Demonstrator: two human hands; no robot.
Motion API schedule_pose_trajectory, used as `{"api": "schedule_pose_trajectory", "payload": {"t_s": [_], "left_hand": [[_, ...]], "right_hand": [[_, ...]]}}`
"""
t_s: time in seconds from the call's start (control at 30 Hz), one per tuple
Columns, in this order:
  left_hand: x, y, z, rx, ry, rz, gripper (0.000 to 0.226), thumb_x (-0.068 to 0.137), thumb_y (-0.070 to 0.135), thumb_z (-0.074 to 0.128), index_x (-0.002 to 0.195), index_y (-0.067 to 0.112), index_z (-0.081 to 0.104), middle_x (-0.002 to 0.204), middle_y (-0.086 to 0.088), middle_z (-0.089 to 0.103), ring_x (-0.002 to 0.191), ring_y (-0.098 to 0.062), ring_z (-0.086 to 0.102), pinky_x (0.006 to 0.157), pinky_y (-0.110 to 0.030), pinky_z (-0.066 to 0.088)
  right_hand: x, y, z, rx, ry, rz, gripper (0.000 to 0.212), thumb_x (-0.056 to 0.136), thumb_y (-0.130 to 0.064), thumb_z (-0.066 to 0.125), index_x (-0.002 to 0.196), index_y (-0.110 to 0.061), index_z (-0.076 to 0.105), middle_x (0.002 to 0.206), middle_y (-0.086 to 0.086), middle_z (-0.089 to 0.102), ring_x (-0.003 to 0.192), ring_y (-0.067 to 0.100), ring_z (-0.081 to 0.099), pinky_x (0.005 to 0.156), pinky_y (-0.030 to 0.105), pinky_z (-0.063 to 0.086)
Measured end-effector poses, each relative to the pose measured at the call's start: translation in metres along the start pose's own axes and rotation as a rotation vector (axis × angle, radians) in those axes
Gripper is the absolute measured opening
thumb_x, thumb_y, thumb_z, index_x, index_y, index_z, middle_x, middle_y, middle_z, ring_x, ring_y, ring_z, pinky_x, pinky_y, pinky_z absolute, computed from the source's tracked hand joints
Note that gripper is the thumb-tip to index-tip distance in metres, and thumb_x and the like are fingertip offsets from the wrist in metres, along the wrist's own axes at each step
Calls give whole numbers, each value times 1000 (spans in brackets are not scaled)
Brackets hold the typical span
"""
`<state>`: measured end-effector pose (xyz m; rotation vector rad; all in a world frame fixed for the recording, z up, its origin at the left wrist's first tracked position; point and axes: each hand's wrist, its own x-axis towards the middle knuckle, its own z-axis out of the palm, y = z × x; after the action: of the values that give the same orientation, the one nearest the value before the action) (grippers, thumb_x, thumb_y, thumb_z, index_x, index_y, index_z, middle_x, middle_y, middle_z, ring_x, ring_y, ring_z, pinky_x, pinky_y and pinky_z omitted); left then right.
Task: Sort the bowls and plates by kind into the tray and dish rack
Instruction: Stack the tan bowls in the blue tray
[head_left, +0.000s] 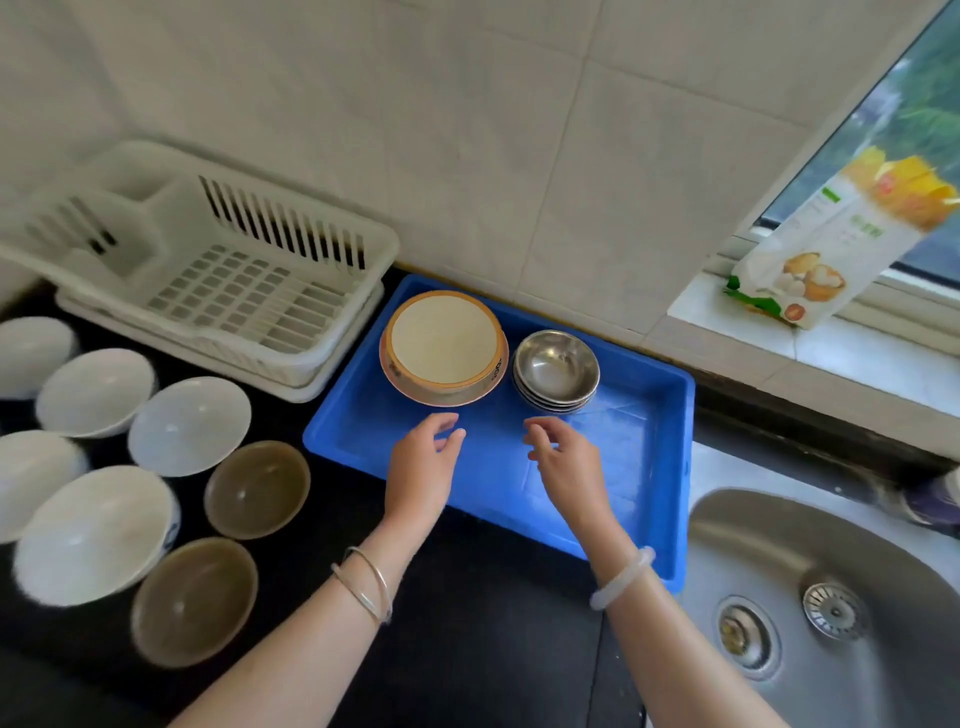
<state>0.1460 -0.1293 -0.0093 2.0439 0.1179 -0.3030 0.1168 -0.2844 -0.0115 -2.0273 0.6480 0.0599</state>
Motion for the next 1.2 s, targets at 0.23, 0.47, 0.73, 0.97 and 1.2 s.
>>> {"api": "schedule_pose_trajectory", "payload": {"t_s": [0.23, 0.47, 0.73, 0.97, 1.2], "left_hand": [[-62, -69, -79, 113, 240, -36, 26, 90, 18, 56, 116, 16, 60, 116, -2, 64, 102, -18, 61, 82, -30, 48], [-107, -136, -135, 295, 522, -191, 27, 83, 12, 64, 110, 12, 64, 115, -9, 62, 109, -28, 54, 96, -38, 41], [-124, -180, -163, 9, 643, -407, 45, 80, 8, 67, 121, 16, 50, 119, -12, 53, 91, -23, 58, 85, -38, 48], [-120, -201, -162, -380, 553, -548, 34, 89, 7, 55, 122, 15, 52, 122, -10, 57, 95, -21, 59, 86, -40, 53], [-117, -200, -161, -605, 502, -582, 35, 97, 16, 41, 131, 13, 47, 131, -13, 53, 116, -28, 55, 86, -36, 51]], "right_hand": [[-52, -16, 98, -140, -328, -90, 23, 93, -28, 48, 99, -18, 68, 88, 2, 71, 85, 25, 66, 82, 38, 53], [-63, -41, 185, -258, -496, -61, 40, 94, -32, 51, 130, -15, 54, 113, 7, 66, 94, 22, 66, 81, 34, 53], [-58, -61, 222, -250, -442, 24, 17, 93, -20, 54, 108, -14, 59, 85, 0, 61, 76, 17, 66, 75, 35, 58], [-66, -63, 212, -19, -382, 149, 15, 92, -7, 51, 101, -13, 62, 85, 1, 64, 72, 14, 69, 72, 32, 60], [-93, -78, 195, -21, -442, -29, 11, 91, -14, 57, 91, -23, 64, 82, -4, 67, 71, 7, 68, 60, 17, 55]]}}
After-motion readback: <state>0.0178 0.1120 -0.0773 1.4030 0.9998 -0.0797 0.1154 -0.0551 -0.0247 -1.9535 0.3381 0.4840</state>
